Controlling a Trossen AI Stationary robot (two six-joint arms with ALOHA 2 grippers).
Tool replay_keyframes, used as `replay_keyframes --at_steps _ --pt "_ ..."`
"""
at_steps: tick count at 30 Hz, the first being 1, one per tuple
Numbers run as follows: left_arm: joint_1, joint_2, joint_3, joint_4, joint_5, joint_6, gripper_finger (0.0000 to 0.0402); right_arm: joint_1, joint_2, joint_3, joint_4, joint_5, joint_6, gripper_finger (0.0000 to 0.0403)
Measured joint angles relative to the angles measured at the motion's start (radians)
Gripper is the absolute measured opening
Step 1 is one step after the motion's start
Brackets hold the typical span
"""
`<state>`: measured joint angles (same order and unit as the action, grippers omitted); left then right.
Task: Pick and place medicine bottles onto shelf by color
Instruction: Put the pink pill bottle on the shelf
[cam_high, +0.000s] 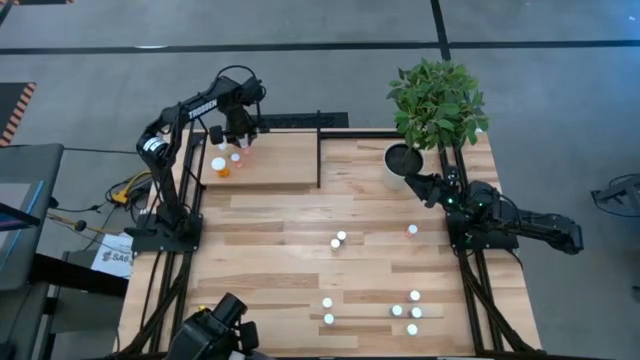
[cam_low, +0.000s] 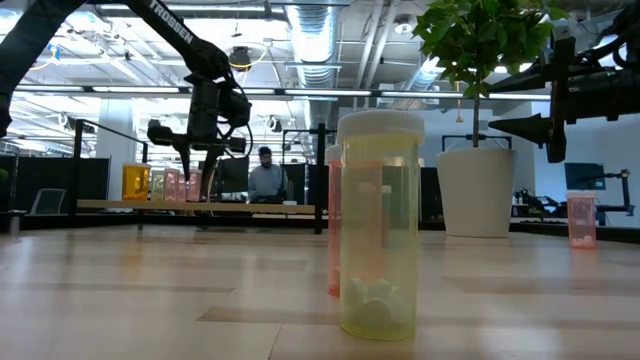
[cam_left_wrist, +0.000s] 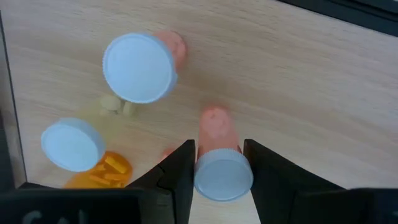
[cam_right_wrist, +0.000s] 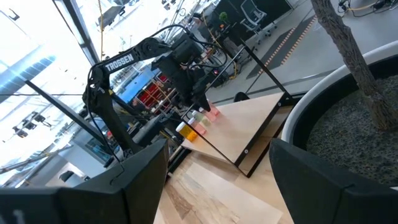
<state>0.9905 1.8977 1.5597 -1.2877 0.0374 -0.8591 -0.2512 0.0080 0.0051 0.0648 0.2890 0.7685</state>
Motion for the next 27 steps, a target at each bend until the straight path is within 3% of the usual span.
replay_keyframes --at_steps 27 --pt "-0.005 0.001 -0.025 0.003 -0.036 -0.024 0.0122 0.000 0.000 0.000 0.000 0.000 0.000 0.0302"
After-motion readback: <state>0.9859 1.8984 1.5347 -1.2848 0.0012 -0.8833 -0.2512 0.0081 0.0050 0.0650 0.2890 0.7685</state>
